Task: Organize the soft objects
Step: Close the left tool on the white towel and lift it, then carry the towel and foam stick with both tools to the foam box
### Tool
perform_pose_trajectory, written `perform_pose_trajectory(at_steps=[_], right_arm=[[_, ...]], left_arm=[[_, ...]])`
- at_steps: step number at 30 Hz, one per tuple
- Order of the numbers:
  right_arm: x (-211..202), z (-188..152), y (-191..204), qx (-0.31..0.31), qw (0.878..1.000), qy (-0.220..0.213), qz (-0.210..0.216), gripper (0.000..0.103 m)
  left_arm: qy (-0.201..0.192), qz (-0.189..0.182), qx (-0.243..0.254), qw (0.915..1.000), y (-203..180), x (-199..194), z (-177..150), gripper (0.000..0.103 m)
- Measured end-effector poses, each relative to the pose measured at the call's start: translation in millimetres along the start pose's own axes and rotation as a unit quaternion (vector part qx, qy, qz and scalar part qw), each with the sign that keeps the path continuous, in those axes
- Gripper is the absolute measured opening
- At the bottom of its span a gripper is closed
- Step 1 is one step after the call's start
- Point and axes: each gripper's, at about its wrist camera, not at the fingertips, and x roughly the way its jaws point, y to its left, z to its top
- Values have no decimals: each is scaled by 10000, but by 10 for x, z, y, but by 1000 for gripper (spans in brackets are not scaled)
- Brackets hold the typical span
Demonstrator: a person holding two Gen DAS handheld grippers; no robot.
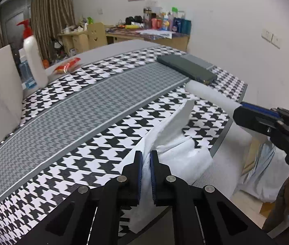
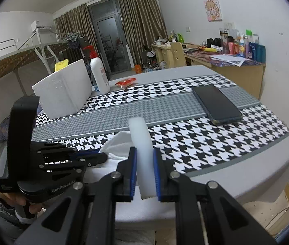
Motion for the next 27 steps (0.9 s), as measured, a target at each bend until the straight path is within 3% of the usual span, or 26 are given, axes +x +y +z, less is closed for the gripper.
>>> perform_pose_trajectory(at_steps=[27], right_arm=[[214,438,688,-671,9959,-156,584,19]], left_arm=[[-964,825,-537,9905,661,-786,20,8]])
